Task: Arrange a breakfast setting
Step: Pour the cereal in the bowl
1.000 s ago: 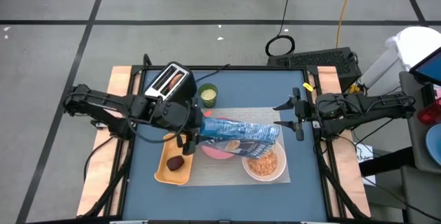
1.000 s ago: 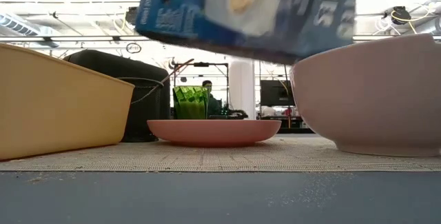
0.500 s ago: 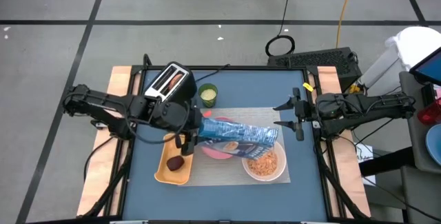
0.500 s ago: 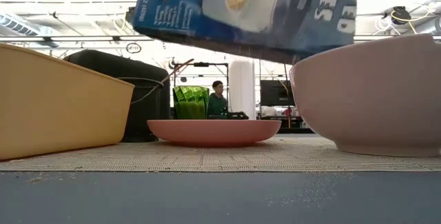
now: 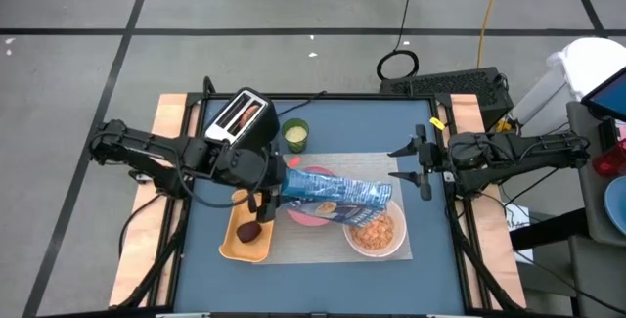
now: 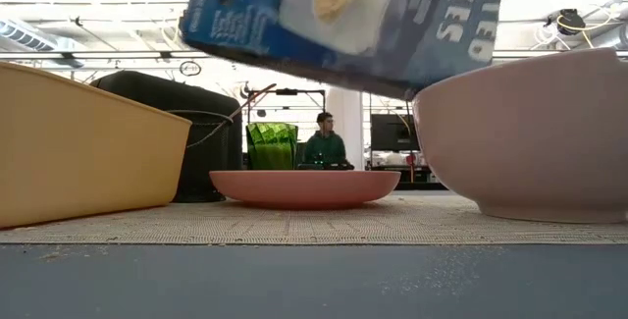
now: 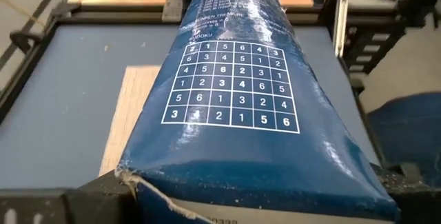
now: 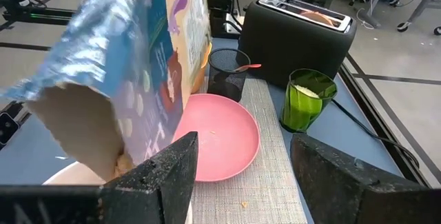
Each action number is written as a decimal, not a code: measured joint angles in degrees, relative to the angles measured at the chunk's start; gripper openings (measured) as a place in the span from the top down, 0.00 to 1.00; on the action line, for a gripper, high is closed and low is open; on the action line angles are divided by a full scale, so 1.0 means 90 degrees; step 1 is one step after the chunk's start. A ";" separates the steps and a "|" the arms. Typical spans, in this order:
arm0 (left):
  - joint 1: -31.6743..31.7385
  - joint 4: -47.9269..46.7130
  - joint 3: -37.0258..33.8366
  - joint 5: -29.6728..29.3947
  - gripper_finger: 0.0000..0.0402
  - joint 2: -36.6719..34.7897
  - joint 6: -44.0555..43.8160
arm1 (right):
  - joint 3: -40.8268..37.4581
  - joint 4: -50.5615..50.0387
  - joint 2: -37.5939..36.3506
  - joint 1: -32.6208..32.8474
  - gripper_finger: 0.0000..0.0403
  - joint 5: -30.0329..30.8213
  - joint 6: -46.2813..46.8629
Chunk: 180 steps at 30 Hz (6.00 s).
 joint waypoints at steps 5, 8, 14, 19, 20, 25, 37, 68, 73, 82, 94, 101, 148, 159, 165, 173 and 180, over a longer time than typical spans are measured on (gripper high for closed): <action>0.0021 0.0183 0.0000 0.0150 0.34 0.0000 -0.0033 | 0.0000 0.0000 0.0000 0.0002 0.45 -0.0004 0.0000; 0.0027 0.0022 0.0000 -0.0004 0.34 0.0000 -0.0043 | 0.0000 0.0000 0.0000 0.0002 0.45 0.0000 0.0000; 0.0016 0.0299 0.0000 0.0143 0.34 -0.0036 0.0076 | 0.0000 0.0000 0.0000 0.0002 0.45 -0.0005 -0.0002; -0.0010 0.0508 -0.0002 0.0177 0.34 -0.0059 -0.0102 | 0.0000 0.0000 0.0000 0.0002 0.45 -0.0007 0.0000; -0.0017 0.0513 -0.0002 0.0192 0.34 -0.0073 0.0026 | 0.0000 0.0000 0.0000 0.0000 0.45 -0.0007 -0.0001; -0.0030 0.0432 0.0000 -0.0039 0.34 -0.0073 -0.0191 | 0.0000 0.0000 0.0000 0.0001 0.45 -0.0007 0.0000; -0.0030 0.0410 -0.0002 -0.0070 0.34 -0.0070 0.0039 | 0.0000 0.0000 0.0000 0.0001 0.45 -0.0006 -0.0004; -0.0038 0.0780 -0.0002 -0.0097 0.34 -0.0066 -0.0186 | -0.0029 -0.0961 -0.0246 0.0000 0.45 -0.1091 0.0761; -0.0038 0.0972 -0.0002 -0.0094 0.34 -0.0066 -0.0157 | -0.0475 -0.0545 -0.0245 0.0002 0.45 -0.1612 0.0832; -0.0038 0.1247 -0.0002 -0.0092 0.34 -0.0065 -0.0125 | -0.1325 0.0606 -0.0245 0.0002 0.45 -0.1666 0.0765; -0.0176 0.1557 -0.0002 -0.0086 0.34 -0.0131 -0.0043 | -0.1394 0.0532 -0.0248 0.0002 0.45 -0.1661 0.0404; -0.0199 0.1983 -0.0002 -0.0090 0.34 -0.0131 0.0116 | -0.1394 0.0508 -0.0248 0.0002 0.45 -0.1659 0.0306; -0.0180 0.2774 -0.0002 -0.0339 0.41 -0.0373 0.0424 | -0.1394 0.0792 -0.0248 0.0002 0.45 -0.1659 0.0498; -0.0179 0.3471 -0.0002 -0.0337 0.41 -0.0372 0.0838 | -0.1394 0.0789 -0.0248 0.0002 0.45 -0.1659 0.0495; -0.0181 0.4012 -0.0002 -0.0337 0.41 -0.0413 0.1189 | -0.1395 0.0921 -0.0248 0.0001 0.45 -0.1632 0.0495; -0.0154 0.4996 -0.0002 -0.0349 0.41 -0.0413 0.1823 | -0.1396 0.2194 -0.0199 0.0002 0.45 -0.1595 0.0239; 0.0030 0.5855 -0.0002 -0.0450 0.41 -0.0418 0.2296 | -0.1727 0.4878 0.0277 -0.0002 0.45 -0.1119 -0.0495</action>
